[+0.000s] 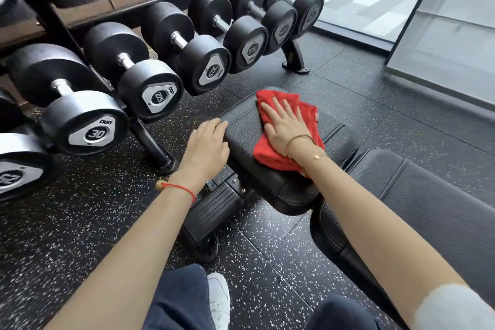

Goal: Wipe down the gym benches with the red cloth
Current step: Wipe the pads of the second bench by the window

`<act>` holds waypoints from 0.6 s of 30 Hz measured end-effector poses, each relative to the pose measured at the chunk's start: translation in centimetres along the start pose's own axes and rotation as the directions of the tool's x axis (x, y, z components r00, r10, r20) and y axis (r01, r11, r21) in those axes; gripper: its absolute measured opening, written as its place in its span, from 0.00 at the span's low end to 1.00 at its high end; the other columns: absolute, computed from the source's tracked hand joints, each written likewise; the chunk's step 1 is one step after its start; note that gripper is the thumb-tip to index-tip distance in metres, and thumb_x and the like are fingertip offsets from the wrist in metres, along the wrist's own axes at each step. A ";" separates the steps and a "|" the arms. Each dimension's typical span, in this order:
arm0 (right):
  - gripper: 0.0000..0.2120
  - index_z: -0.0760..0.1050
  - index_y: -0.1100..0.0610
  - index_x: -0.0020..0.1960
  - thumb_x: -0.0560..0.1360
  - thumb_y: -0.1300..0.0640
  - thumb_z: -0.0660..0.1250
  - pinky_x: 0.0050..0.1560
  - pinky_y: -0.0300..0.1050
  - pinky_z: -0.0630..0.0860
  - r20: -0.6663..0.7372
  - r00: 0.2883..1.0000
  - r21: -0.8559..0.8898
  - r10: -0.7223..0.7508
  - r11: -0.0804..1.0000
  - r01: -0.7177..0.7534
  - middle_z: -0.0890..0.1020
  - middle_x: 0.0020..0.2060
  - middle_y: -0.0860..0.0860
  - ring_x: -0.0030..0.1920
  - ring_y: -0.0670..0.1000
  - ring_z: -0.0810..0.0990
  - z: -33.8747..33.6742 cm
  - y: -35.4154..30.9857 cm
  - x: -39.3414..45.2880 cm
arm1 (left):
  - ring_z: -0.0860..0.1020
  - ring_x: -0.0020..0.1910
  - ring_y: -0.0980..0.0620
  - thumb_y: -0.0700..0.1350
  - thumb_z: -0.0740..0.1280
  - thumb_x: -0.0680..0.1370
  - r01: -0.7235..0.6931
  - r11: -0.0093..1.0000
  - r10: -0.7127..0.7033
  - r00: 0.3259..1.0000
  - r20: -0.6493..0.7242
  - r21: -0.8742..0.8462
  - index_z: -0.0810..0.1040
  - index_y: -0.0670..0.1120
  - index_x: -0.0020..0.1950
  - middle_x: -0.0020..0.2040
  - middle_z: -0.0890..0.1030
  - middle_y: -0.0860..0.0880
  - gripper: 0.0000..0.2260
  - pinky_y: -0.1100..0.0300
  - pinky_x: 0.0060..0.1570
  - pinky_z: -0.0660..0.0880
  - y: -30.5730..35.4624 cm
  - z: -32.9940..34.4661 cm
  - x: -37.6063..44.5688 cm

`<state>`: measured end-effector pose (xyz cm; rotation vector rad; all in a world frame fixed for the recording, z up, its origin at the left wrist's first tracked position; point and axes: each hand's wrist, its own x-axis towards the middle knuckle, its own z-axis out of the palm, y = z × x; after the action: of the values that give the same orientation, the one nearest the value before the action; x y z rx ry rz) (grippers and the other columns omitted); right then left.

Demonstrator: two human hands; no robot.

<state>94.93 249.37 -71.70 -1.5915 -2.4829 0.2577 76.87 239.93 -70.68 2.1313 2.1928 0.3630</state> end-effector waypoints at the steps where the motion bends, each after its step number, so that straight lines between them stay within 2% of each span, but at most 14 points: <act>1: 0.27 0.50 0.47 0.78 0.80 0.50 0.52 0.76 0.54 0.39 0.003 1.000 -0.006 0.013 1.000 -0.013 0.48 0.78 0.51 0.78 0.54 0.45 0.0 -0.4 0.9 | 0.60 0.76 0.47 0.45 0.59 0.81 -0.008 1.000 0.008 1.000 0.002 0.006 0.62 0.42 0.77 0.76 0.63 0.44 0.24 0.49 0.74 0.58 0.3 0.1 0.0; 5: 0.28 0.50 0.47 0.78 0.80 0.51 0.53 0.76 0.54 0.39 0.035 0.996 0.001 -0.077 0.997 0.077 0.48 0.78 0.51 0.78 0.54 0.45 0.2 -1.3 0.4 | 0.59 0.77 0.47 0.47 0.59 0.82 -0.031 0.999 0.031 1.000 -0.002 -0.014 0.62 0.43 0.77 0.77 0.63 0.45 0.24 0.46 0.75 0.57 1.7 0.6 0.2; 8: 0.28 0.50 0.46 0.78 0.79 0.51 0.54 0.76 0.53 0.39 0.026 0.986 -0.002 -0.167 0.986 0.167 0.49 0.78 0.50 0.78 0.53 0.46 0.3 -0.4 -3.9 | 0.58 0.77 0.47 0.48 0.58 0.82 -0.063 0.998 0.063 0.998 0.016 -0.019 0.61 0.44 0.77 0.78 0.62 0.45 0.24 0.46 0.76 0.55 3.0 1.4 0.4; 10: 0.29 0.49 0.45 0.78 0.79 0.50 0.54 0.76 0.52 0.39 -0.012 0.986 -0.010 -0.168 0.986 0.168 0.50 0.78 0.49 0.78 0.52 0.46 0.2 0.8 -7.1 | 0.56 0.78 0.47 0.49 0.57 0.83 -0.080 0.997 0.081 0.996 0.024 -0.021 0.60 0.45 0.78 0.78 0.60 0.45 0.24 0.46 0.76 0.54 3.7 1.8 0.5; 14: 0.29 0.49 0.44 0.78 0.79 0.50 0.54 0.76 0.50 0.38 -0.041 0.999 0.007 -0.034 0.999 0.034 0.49 0.78 0.47 0.78 0.51 0.45 -0.2 3.8 -9.4 | 0.54 0.78 0.47 0.51 0.55 0.83 -0.106 0.994 0.106 0.993 0.054 0.005 0.58 0.46 0.79 0.79 0.58 0.46 0.24 0.44 0.76 0.53 4.6 2.2 0.6; 18: 0.27 0.51 0.46 0.78 0.80 0.50 0.53 0.76 0.54 0.40 -0.062 0.986 0.012 0.156 0.988 -0.156 0.50 0.78 0.49 0.78 0.53 0.46 -1.0 5.9 -5.3 | 0.53 0.79 0.47 0.52 0.54 0.83 -0.102 0.994 0.099 0.991 0.087 0.031 0.56 0.46 0.79 0.79 0.56 0.47 0.25 0.41 0.76 0.51 4.9 2.4 0.5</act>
<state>102.56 247.00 -72.49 -1.7655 -2.3117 0.2345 82.14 240.85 -71.92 2.2371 2.0676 0.2355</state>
